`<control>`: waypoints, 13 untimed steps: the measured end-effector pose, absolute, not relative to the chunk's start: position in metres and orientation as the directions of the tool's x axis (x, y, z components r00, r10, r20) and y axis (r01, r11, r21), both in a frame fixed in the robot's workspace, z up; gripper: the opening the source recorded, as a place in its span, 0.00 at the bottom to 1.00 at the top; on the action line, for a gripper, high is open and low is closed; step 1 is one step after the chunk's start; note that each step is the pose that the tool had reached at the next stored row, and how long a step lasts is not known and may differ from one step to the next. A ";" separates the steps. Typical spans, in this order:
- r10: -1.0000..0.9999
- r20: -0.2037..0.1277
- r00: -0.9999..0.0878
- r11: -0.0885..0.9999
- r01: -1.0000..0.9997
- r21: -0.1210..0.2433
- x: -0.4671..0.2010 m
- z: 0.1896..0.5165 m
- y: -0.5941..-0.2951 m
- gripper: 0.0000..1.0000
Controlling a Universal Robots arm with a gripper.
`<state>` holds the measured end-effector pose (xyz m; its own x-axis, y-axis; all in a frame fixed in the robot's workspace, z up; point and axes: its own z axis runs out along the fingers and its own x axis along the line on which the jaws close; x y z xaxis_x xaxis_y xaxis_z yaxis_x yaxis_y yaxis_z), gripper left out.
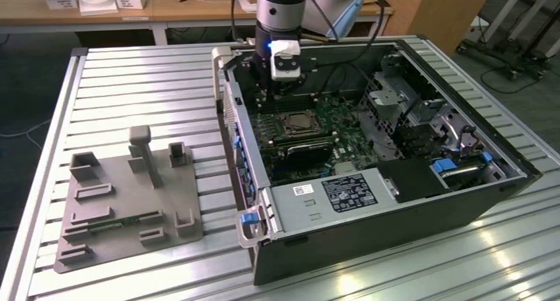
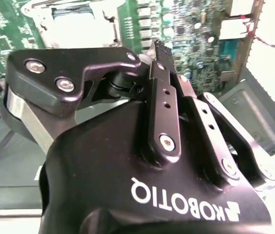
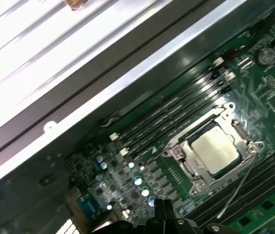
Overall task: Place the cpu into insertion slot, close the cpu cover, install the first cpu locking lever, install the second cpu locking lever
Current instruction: 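Install the first cpu locking lever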
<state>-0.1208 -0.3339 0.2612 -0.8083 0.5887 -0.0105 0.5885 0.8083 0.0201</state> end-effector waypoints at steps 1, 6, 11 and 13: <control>0.588 -0.010 -0.809 0.809 0.588 0.020 -0.123 0.261 -0.334 0.10; 0.542 -0.010 -0.841 0.841 0.541 0.020 -0.125 0.261 -0.333 0.10; 0.463 -0.010 -0.886 0.886 0.463 0.020 -0.125 0.261 -0.333 0.10; 0.431 -0.010 -0.902 0.902 0.430 0.020 -0.125 0.260 -0.333 0.10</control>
